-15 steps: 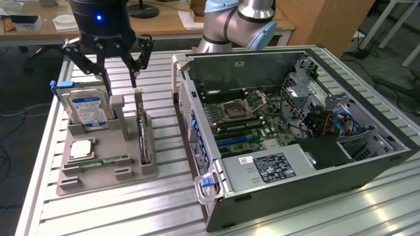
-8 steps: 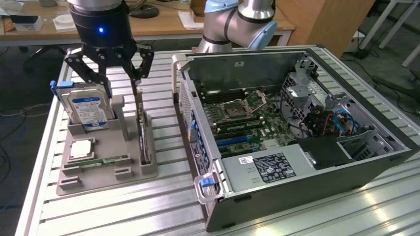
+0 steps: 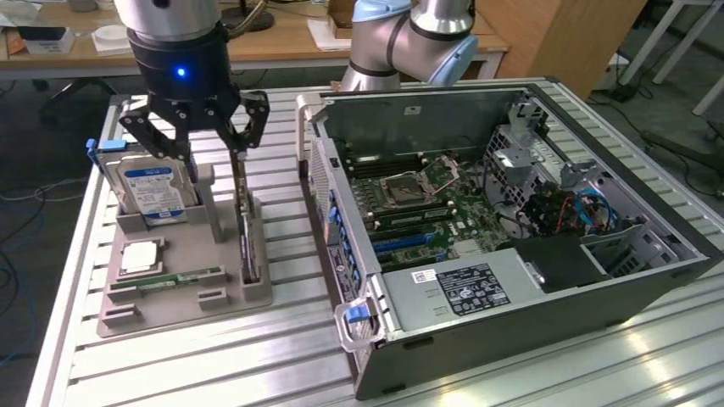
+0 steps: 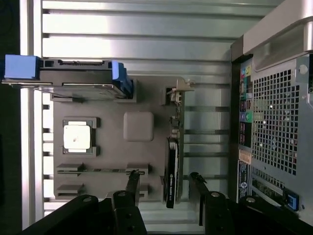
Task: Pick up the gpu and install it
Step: 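Pick up the gpu and move the gpu toward the slot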
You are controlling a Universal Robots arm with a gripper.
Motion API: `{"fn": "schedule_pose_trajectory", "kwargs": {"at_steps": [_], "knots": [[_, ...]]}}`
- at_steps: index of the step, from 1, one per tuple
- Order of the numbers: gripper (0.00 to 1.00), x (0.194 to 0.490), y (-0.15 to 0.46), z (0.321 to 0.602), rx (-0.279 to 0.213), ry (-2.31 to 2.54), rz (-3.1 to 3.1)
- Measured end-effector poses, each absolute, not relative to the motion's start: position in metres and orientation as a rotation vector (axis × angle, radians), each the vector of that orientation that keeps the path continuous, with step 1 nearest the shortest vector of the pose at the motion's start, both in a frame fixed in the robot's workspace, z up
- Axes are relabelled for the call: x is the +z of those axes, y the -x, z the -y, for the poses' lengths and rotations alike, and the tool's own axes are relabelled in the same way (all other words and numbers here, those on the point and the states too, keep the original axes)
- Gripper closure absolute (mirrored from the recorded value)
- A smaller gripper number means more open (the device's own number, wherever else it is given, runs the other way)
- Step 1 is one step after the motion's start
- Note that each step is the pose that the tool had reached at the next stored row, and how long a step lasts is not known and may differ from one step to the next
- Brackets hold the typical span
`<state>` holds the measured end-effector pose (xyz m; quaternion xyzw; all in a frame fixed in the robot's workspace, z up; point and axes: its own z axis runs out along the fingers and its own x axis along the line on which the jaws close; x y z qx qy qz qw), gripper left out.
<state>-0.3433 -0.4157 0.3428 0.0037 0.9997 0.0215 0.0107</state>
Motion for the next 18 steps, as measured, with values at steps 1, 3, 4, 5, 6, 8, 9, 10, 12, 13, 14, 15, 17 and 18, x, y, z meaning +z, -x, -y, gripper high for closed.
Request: {"fn": "schedule_pose_trajectory", "kwargs": {"at_steps": [1, 3, 4, 5, 6, 8, 9, 10, 12, 13, 14, 15, 17, 18], "knots": [[0.47, 0.341, 0.342, 0.417, 0.067, -0.012, -3.119], [0.47, 0.338, 0.339, 0.417, 0.067, -0.012, -3.12], [0.47, 0.336, 0.336, 0.417, 0.067, -0.011, -3.12], [0.47, 0.334, 0.335, 0.417, 0.067, -0.011, -3.119], [0.47, 0.332, 0.334, 0.417, 0.067, -0.011, -3.119], [0.47, 0.329, 0.333, 0.418, 0.067, -0.011, -3.12], [0.47, 0.327, 0.333, 0.419, 0.067, -0.012, -3.119], [0.47, 0.325, 0.333, 0.419, 0.067, -0.012, -3.119], [0.47, 0.321, 0.332, 0.421, 0.067, -0.012, -3.119], [0.47, 0.32, 0.332, 0.422, 0.067, -0.011, -3.12], [0.47, 0.318, 0.331, 0.423, 0.067, -0.011, -3.12], [0.47, 0.316, 0.331, 0.425, 0.067, -0.011, -3.12], [0.47, 0.312, 0.331, 0.427, 0.067, -0.012, -3.119], [0.47, 0.311, 0.331, 0.428, 0.067, -0.012, -3.119]]}}
